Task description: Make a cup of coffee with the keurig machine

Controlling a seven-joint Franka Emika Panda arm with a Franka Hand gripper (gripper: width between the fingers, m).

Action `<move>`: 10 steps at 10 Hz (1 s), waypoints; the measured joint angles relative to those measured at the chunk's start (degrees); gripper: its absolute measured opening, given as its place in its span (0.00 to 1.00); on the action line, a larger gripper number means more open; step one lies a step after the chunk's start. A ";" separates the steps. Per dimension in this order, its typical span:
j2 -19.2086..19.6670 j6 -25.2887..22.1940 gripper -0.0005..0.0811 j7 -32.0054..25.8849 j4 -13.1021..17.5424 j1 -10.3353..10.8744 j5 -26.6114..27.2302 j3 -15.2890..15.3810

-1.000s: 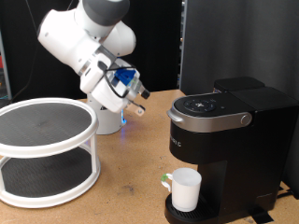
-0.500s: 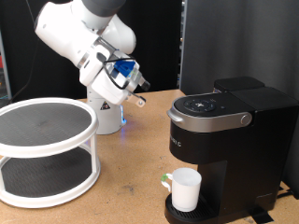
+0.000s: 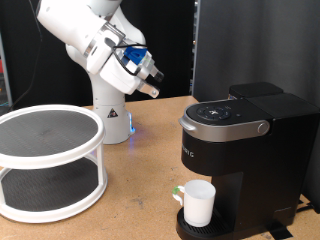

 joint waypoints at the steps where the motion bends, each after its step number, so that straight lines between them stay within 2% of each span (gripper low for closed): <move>1: -0.47 -0.24 0.99 0.73 0.00 0.00 -1.00 0.16; 4: -0.52 -0.36 0.99 1.02 0.02 0.06 -1.57 0.33; 5: -0.43 -0.70 0.99 1.86 0.63 0.09 -4.31 1.26; 8: 0.40 -4.85 0.99 7.24 6.54 0.17 -21.58 7.44; 10: 2.98 -8.79 0.99 9.83 10.96 0.12 -26.91 9.79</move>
